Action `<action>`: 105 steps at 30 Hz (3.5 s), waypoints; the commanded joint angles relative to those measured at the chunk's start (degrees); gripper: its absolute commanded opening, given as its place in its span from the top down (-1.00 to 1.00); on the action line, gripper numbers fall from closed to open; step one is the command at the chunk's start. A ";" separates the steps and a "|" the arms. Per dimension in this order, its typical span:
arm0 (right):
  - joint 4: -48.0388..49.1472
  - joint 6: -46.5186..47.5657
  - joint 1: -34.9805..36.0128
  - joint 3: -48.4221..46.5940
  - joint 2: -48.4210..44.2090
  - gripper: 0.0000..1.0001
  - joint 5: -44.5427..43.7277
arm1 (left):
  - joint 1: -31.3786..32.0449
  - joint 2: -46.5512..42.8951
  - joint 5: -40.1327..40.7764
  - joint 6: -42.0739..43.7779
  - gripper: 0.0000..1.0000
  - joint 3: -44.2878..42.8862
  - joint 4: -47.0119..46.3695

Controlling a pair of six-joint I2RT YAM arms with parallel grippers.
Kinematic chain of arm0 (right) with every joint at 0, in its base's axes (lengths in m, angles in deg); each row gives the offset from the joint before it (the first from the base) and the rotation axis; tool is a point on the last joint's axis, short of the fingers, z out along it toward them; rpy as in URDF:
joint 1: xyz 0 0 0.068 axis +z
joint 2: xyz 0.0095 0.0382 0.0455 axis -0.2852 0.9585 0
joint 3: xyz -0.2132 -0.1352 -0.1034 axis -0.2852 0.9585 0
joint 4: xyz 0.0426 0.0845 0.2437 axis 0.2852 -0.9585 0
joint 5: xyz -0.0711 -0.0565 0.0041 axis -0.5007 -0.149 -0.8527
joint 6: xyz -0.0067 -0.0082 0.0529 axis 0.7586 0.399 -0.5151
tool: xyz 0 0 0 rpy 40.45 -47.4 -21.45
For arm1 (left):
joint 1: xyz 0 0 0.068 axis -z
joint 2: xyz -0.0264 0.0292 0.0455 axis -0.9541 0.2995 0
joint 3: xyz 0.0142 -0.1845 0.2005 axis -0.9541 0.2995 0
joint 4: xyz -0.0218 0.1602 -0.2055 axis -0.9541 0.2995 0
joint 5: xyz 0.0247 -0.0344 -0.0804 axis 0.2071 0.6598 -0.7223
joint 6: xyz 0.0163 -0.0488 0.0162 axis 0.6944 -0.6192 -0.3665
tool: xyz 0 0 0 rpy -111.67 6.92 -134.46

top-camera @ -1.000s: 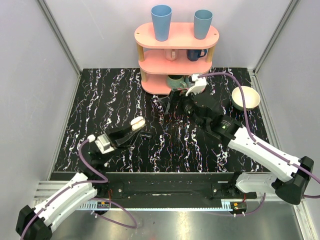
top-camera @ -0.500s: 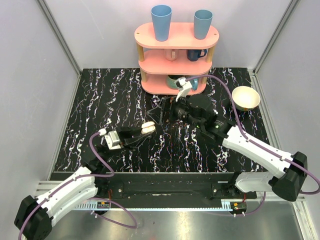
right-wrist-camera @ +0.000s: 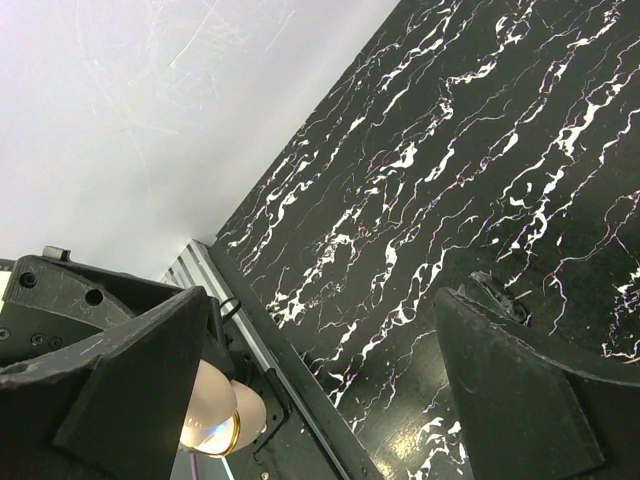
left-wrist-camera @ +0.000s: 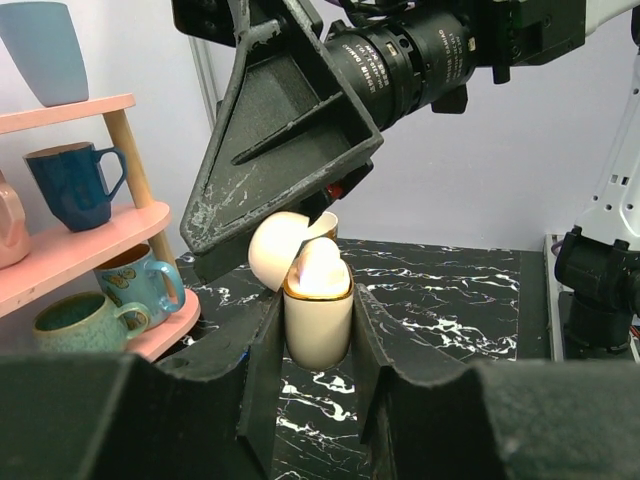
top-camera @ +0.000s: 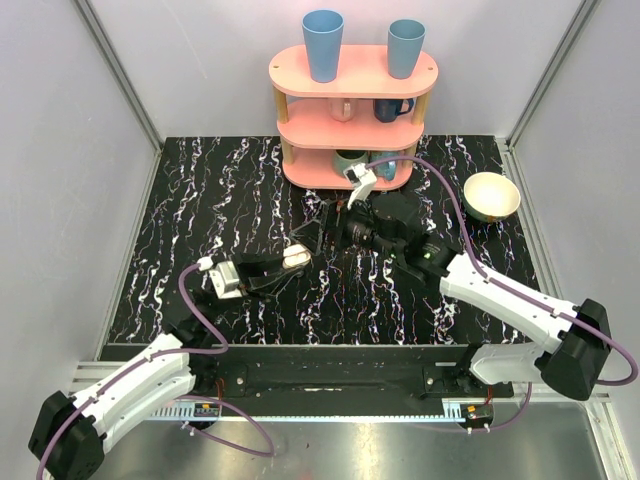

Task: Insert the wireless bluetooth earbuds into the charging case
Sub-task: Close the charging case with the earbuds, then place the charging case with the earbuds at the center of the board.

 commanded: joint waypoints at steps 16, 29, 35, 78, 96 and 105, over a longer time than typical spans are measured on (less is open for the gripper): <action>0.15 -0.38 0.10 7.03 -9.24 -1.00 -11.74 | 0.18 -0.11 6.37 -1.67 1.00 -3.47 1.79; -8.02 -3.64 0.10 14.07 -20.67 -0.99 -34.91 | -0.26 16.92 2.17 -21.06 1.00 -11.65 14.38; -9.43 -4.08 0.19 15.74 -22.61 -1.00 -35.44 | 0.01 30.20 0.93 -32.06 1.00 -13.24 9.28; -11.10 -1.45 0.10 18.38 -27.44 -0.99 -36.67 | 7.65 72.48 15.17 -54.76 0.78 -15.17 -17.36; -11.19 -1.27 0.02 18.73 -27.53 -0.99 -36.75 | 7.57 66.43 19.47 -47.55 0.23 -16.14 -4.45; -11.28 -1.71 0.10 19.43 -28.06 -1.00 -37.02 | 7.57 65.46 19.47 -45.97 0.12 -16.31 -2.24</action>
